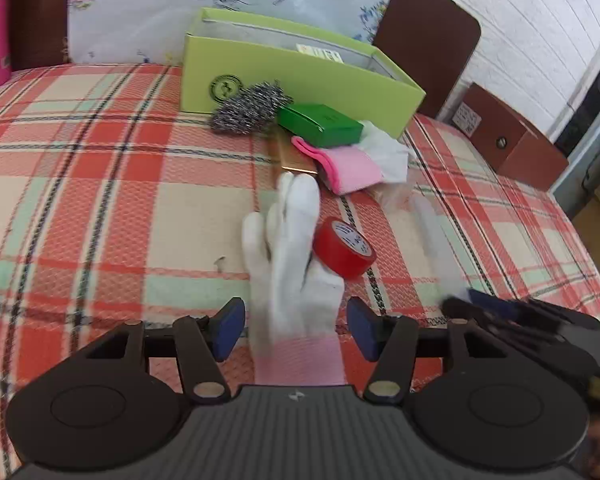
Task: Organize objects
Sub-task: 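Grasp the white-pink glove with the left tool while the right tool grasps the clear plastic tube, then carry the glove and tube into the lime-green box and open both tools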
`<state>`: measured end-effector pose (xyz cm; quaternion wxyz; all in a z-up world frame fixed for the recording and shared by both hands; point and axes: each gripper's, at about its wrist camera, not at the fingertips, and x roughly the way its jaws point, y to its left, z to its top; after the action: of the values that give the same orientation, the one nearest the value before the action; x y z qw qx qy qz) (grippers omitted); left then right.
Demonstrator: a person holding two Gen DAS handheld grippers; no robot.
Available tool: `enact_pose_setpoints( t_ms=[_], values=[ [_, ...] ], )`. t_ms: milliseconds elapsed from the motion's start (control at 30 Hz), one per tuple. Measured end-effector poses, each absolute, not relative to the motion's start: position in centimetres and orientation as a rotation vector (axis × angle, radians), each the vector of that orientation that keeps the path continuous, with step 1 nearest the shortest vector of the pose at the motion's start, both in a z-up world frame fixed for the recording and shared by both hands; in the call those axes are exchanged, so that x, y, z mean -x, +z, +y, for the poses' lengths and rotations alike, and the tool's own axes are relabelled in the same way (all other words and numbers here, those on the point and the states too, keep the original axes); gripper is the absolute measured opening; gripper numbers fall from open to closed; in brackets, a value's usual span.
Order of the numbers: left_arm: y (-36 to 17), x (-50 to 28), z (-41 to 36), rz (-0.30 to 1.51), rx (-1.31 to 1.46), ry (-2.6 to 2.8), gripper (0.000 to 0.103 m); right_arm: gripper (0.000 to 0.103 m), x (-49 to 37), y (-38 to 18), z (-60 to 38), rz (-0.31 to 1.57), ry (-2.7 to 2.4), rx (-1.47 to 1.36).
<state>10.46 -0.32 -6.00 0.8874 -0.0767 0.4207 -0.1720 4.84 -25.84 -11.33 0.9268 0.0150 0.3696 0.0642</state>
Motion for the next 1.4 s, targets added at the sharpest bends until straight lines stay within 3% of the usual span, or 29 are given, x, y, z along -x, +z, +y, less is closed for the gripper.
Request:
enact_pose_setpoints(
  t_ms=[100,167,233,467,733,767,833,1400],
  values=[
    [-6.8,-11.1,-1.0,0.878,0.153,-0.345,0.054,0.028,-2.9,-10.7,-26.5,0.778,0.131,-0.011],
    [-6.8,-11.1,-1.0,0.878,0.117,-0.341,0.016,0.032,-2.5,-10.2,-26.7,0.766,0.117,-0.032],
    [-6.6,-11.0,-0.4,0.889,0.120,-0.351,0.010,0.042,-2.8,-9.7,-26.8,0.747,0.114,-0.046],
    [-5.9,-9.3,2.8,0.915,0.168,-0.317,0.010,0.044,-5.6,-10.0,-26.0,0.747,0.075,-0.034],
    [-6.7,-10.1,2.0,0.918,0.154,-0.292,0.019,0.044,-7.3,-11.2,-25.5,0.771,0.046,-0.024],
    [-6.7,-10.1,2.1,0.918,0.158,-0.296,0.016,0.042,-7.3,-11.3,-25.5,0.768,0.045,-0.023],
    [-6.5,-10.1,2.3,0.922,0.179,-0.306,0.009,0.028,-7.2,-11.2,-25.3,0.764,0.048,-0.002],
    [3.0,-11.2,2.4,0.721,0.286,-0.463,0.007,0.027,-5.4,-4.0,-22.6,0.612,0.272,-0.069]
  ],
)
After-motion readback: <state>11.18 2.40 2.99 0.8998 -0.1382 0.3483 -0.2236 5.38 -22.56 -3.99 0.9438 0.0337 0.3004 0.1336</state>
